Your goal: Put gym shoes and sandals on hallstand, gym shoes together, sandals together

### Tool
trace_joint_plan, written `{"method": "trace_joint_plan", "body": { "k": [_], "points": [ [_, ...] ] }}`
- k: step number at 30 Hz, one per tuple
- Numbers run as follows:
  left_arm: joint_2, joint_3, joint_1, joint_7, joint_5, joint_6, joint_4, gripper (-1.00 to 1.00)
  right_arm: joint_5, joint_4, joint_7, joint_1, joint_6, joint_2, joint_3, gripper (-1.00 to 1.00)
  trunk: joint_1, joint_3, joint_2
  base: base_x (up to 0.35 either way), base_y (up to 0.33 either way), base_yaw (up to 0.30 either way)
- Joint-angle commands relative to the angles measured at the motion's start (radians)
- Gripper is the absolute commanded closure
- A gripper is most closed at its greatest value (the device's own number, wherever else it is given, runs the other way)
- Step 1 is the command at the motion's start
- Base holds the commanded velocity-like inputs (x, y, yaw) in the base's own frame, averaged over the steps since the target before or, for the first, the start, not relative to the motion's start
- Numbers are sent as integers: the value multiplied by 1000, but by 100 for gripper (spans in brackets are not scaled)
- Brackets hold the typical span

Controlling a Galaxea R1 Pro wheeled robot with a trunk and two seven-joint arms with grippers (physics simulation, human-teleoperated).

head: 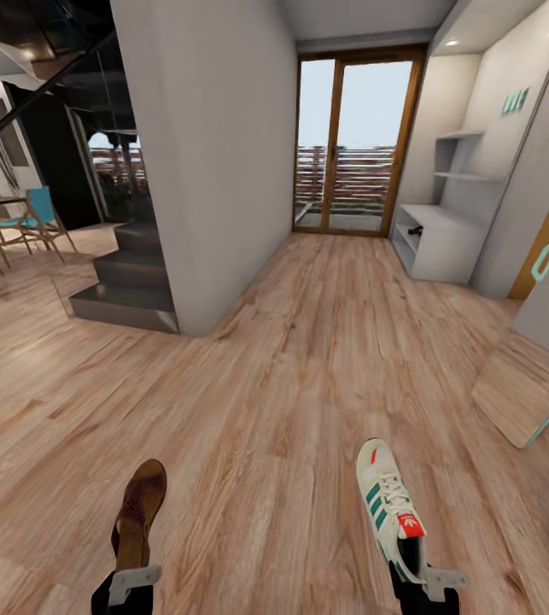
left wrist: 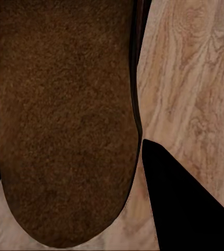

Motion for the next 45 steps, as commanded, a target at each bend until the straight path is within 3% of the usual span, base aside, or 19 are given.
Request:
{"method": "trace_joint_plan", "body": {
  "k": [1, 24, 45],
  "points": [
    [1, -6, -1, 4, 7, -3, 0, 100, 8, 1, 7, -1, -3, 1, -9, 100, 0, -1, 0, 335, 0, -7],
    [1, -6, 2, 4, 6, -3, 0, 100, 8, 0, 7, -1, -3, -1, -9, 100, 0, -1, 0, 335, 0, -1],
    [1, -6, 4, 4, 5, -3, 0, 100, 6, 14, 7, -1, -3, 0, -9, 100, 0, -9, 0, 336, 0, -89]
  ]
}}
